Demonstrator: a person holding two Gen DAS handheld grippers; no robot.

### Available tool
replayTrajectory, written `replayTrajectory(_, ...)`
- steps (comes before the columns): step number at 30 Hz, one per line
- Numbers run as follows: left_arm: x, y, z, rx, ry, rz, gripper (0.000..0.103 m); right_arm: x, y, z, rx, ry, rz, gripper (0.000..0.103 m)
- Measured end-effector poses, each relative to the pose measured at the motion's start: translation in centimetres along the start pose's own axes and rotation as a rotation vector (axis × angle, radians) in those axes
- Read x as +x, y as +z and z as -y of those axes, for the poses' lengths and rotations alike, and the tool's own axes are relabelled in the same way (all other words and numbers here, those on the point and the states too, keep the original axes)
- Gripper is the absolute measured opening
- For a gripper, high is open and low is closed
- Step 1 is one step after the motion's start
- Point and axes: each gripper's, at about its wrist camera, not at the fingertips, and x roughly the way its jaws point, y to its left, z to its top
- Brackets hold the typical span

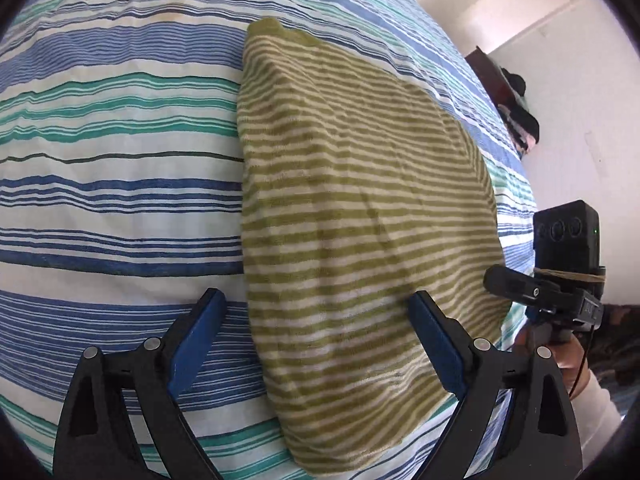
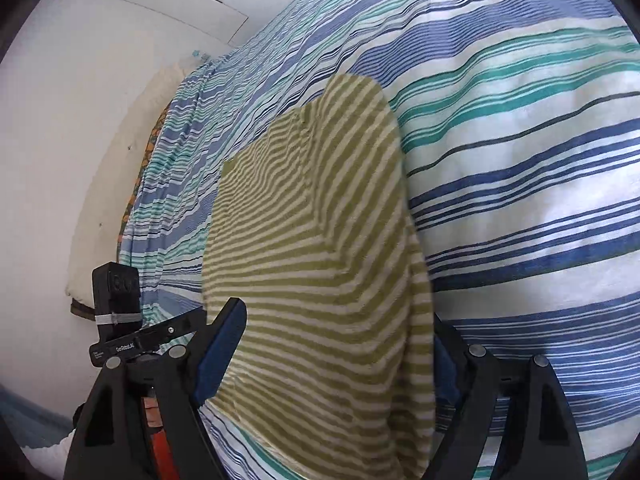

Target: Fold small clothes

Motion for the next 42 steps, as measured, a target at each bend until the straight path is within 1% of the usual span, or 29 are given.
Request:
replayTrajectory(1, 0.5, -0.1, 0.6, 0.015, -0.007, -0.014, 0.088, 1.0, -0.4, -0.8, -0.022, 0.004, -0.025, 0.081)
replayTrajectory(2, 0.8, 0.0, 1.1, 0.038, 0.013, -0.021, 0.08, 1.7, -0.8, -1.7, -0.055, -0.006, -0.054, 0.078)
replayTrajectory(3, 0.9, -0.2, 1.6, 0.062, 0.058, -0.022, 0.064, 2.2, -1.1, -2.4, -0.087, -0.038, -0.068, 0.072)
replayTrajectory(4, 0.8, -0.2, 1.8, 0.073, 0.087, -0.016, 0.047, 2.4, -1.3, -2.8, -0.098, -0.094, -0.065, 0.058)
replayTrajectory(5, 0.4, -0.2, 1.7, 0.061, 0.075, -0.012, 0.038, 2.3, -1.4, -2.9, -0.091, -0.145, -0.054, 0.037)
replayTrajectory(6, -0.1, -0.2, 1.5, 0.037, 0.051, -0.007, 0.029, 1.9, -1.4, -2.8, -0.078, -0.16, -0.04, 0.027)
replayTrajectory(7, -0.9, -0.1, 1.5, 0.02, 0.039, 0.003, 0.025, 1.4, -1.5, -3.1, -0.083, -0.158, -0.024, 0.027)
replayTrajectory(9, -2.7, 0.1, 2.1, 0.041, 0.047, 0.037, 0.023, 0.9, -1.8, -5.2, -0.155, -0.202, 0.004, 0.026)
replayTrajectory(13, -8.3, 0.7, 2.3, 0.08, 0.058, 0.13, 0.023, 0.2, -1.8, -12.0, -0.325, -0.214, 0.056, 0.025)
replayTrajectory(16, -13.5, 1.8, 1.0, 0.072, 0.046, 0.207, 0.023, -0.1, -1.7, -17.9, -0.45, -0.196, 0.102, 0.025)
replayTrajectory(20, -20.0, 3.1, -0.4, 0.066, 0.025, 0.309, 0.023, -0.3, -0.8, -24.3, -0.554, -0.153, 0.179, 0.025)
replayTrajectory(22, -22.2, 3.0, -1.1, 0.087, 0.044, 0.351, 0.023, -0.1, -0.7, -26.7, -0.597, -0.134, 0.206, 0.025)
replayTrajectory(23, -22.6, 2.9, -1.3, 0.093, 0.055, 0.36, 0.023, 0.2, -0.7, -27.4, -0.603, -0.122, 0.212, 0.025)
replayTrajectory(24, -22.8, 2.4, -1.7, 0.097, 0.068, 0.355, 0.024, 0.6, -0.9, -28.0, -0.609, -0.116, 0.211, 0.025)
replayTrajectory(26, -21.8, 0.5, -3.0, 0.098, 0.104, 0.308, 0.028, 1.9, -1.9, -28.1, -0.604, -0.108, 0.179, 0.025)
replayTrajectory(27, -20.6, -1.0, -3.9, 0.085, 0.124, 0.264, 0.034, 2.7, -2.8, -27.4, -0.571, -0.103, 0.157, 0.025)
replayTrajectory(28, -19.2, -2.9, -5.2, 0.064, 0.161, 0.204, 0.044, 3.6, -4.2, -26.0, -0.518, -0.088, 0.125, 0.028)
replayTrajectory(29, -17.5, -4.9, -6.4, 0.049, 0.22, 0.141, 0.048, 4.7, -5.5, -24.2, -0.452, -0.091, 0.076, 0.033)
replayTrajectory(30, -16.0, -7.1, -7.4, 0.042, 0.289, 0.086, 0.053, 6.0, -7.1, -22.2, -0.385, -0.117, 0.013, 0.038)
replayTrajectory(31, -15.0, -9.6, -7.9, 0.045, 0.367, 0.047, 0.053, 7.1, -9.2, -20.2, -0.323, -0.17, -0.046, 0.061)
replayTrajectory(32, -14.5, -12.1, -8.2, 0.054, 0.431, 0.03, 0.053, 7.5, -11.4, -18.5, -0.281, -0.24, -0.076, 0.089)
replayTrajectory(33, -14.8, -14.4, -8.1, 0.065, 0.463, 0.037, 0.053, 7.2, -13.7, -17.3, -0.258, -0.292, -0.079, 0.095)
replayTrajectory(35, -16.2, -18.1, -7.2, 0.073, 0.497, 0.083, 0.066, 5.6, -18.2, -16.1, -0.24, -0.351, -0.07, 0.096)
replayTrajectory(36, -17.2, -19.6, -6.3, 0.08, 0.527, 0.116, 0.079, 4.6, -20.1, -16.1, -0.238, -0.384, -0.054, 0.096)
replayTrajectory(37, -18.2, -20.8, -5.2, 0.097, 0.559, 0.156, 0.088, 3.4, -21.7, -16.3, -0.244, -0.413, -0.03, 0.096)
replayTrajectory(38, -19.3, -21.8, -4.1, 0.123, 0.588, 0.202, 0.091, 2.4, -22.9, -16.8, -0.255, -0.44, -0.008, 0.097)
replayTrajectory(39, -20.2, -22.4, -2.8, 0.152, 0.619, 0.243, 0.097, 1.3, -24.1, -17.8, -0.271, -0.464, 0.017, 0.098)
replayTrajectory(40, -21.2, -22.7, -1.6, 0.181, 0.646, 0.279, 0.099, 0.2, -25.0, -18.7, -0.291, -0.481, 0.043, 0.098)
replayTrajectory(42, -23.0, -23.3, 0.7, 0.237, 0.689, 0.344, 0.1, -2.3, -26.2, -20.8, -0.336, -0.525, 0.094, 0.1)
